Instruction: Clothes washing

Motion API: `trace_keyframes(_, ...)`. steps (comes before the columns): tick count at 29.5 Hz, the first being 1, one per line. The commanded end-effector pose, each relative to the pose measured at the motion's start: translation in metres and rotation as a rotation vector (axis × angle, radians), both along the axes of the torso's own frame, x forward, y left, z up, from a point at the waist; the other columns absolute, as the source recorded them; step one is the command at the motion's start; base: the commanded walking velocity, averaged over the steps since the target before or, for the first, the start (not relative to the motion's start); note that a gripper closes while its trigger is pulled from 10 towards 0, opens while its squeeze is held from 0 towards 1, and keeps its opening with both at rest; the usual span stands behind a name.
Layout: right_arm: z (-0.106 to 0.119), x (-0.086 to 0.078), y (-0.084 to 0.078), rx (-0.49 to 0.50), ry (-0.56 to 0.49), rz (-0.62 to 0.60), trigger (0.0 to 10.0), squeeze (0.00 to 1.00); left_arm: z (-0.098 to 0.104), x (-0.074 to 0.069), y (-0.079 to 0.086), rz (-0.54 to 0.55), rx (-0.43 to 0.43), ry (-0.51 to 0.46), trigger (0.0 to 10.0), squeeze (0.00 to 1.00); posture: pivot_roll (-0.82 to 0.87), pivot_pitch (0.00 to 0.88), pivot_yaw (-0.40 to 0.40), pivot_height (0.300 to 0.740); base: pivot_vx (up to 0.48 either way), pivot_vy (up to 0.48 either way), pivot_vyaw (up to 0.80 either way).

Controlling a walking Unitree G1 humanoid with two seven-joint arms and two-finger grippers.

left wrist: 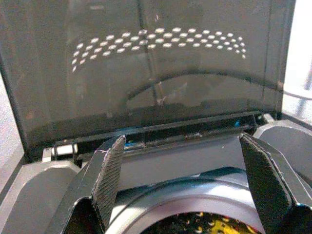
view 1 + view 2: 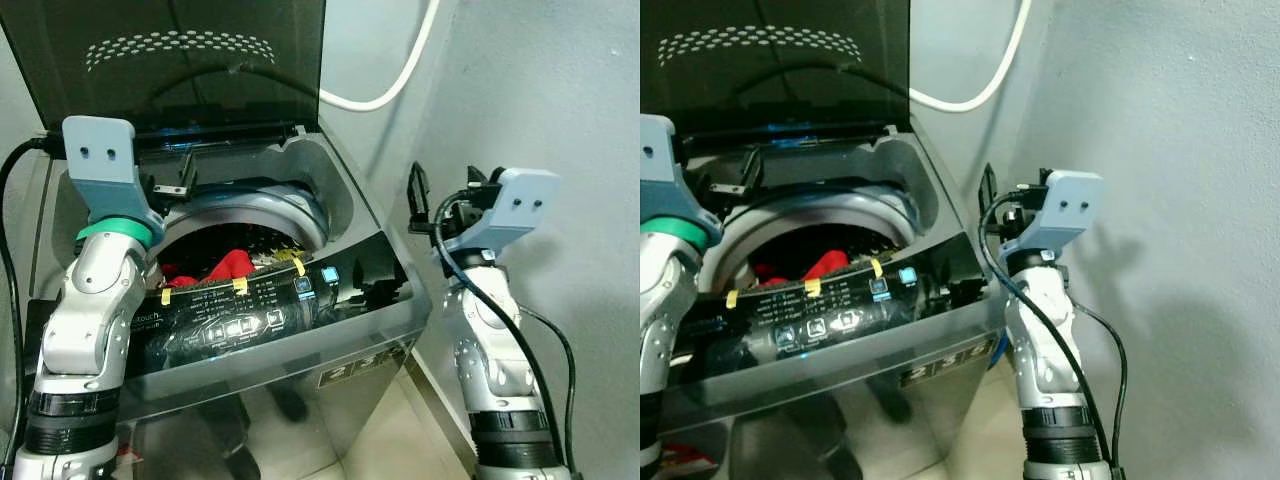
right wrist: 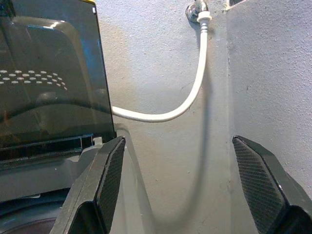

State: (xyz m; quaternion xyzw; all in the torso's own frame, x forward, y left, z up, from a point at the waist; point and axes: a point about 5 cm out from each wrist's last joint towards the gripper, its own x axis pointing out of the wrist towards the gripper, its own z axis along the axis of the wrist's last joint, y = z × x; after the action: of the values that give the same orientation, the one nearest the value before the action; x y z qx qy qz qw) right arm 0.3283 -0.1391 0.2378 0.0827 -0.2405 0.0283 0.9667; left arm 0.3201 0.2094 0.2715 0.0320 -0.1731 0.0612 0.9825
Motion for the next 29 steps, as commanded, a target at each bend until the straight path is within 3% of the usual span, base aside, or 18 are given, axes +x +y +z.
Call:
trace_keyframes(1,-0.002,0.001,0.000,0.015,0.021,-0.003,10.0,0.00,-0.004,0.002,0.001,0.019,-0.015,0.018,10.0,0.00,0.13,0.013,-0.003,0.740,0.000,0.000,0.00)
trace_keyframes(18,-0.010,-0.003,0.014,0.046,0.049,0.054,10.0,0.00,-0.011,0.008,-0.004,0.027,-0.051,0.049,10.0,0.00,0.14,0.010,0.009,0.740,0.000,0.000,0.00)
trace_keyframes(29,-0.010,0.000,0.020,0.010,0.053,0.079,10.0,0.00,-0.013,0.007,-0.005,0.034,-0.036,0.044,10.0,0.00,0.16,0.000,-0.012,0.740,0.000,0.000,0.00)
